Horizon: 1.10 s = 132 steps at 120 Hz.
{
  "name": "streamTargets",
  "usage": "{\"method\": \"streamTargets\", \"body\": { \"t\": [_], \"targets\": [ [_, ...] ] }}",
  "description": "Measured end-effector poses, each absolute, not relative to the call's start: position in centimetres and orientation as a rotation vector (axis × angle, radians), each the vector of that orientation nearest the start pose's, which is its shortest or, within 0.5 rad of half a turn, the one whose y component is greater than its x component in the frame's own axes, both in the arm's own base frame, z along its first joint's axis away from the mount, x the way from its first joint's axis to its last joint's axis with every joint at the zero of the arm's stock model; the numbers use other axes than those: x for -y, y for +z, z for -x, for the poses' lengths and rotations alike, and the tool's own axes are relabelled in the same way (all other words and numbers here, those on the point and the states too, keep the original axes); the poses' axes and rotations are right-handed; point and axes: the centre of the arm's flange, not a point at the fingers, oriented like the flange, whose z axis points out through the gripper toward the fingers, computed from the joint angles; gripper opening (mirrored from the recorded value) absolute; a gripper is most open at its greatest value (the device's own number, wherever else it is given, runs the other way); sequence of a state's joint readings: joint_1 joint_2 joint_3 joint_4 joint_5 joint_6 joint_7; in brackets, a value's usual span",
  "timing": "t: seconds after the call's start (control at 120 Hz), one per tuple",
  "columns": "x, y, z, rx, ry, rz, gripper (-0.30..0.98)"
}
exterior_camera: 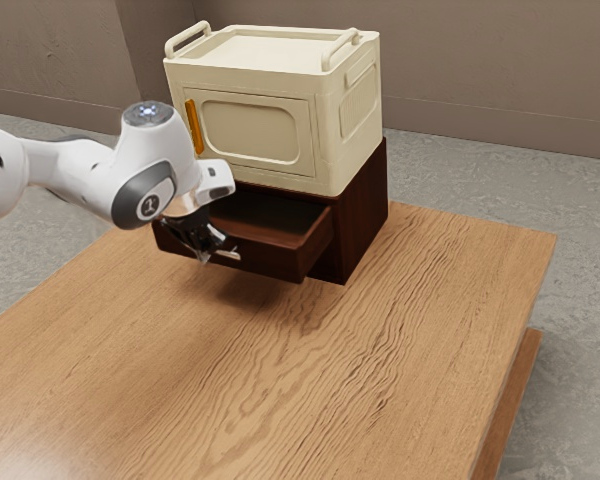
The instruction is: Push the drawer handle with one arm to close the drawer
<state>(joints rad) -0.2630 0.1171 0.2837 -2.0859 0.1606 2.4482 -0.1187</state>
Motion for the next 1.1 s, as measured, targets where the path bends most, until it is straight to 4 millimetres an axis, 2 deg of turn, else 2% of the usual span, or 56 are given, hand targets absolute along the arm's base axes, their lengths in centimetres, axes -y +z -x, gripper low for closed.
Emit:
{"method": "streamTargets", "body": {
  "t": [0.167,0.3,0.608,0.75,1.1],
  "targets": [
    [-0.3,39.6,-60.6,-0.011,-0.398,2.978,-0.1],
    [-0.9,39.2,-62.0,-0.016,-0.397,2.979,-0.1],
    [-0.6,38.8,-65.1,-0.084,-0.414,2.974,-0.1],
    [-1.7,38.6,-66.2,-0.088,-0.404,2.974,-0.1],
    [-1.5,38.0,-69.3,-0.168,-0.413,2.98,-0.1]
  ]
}}
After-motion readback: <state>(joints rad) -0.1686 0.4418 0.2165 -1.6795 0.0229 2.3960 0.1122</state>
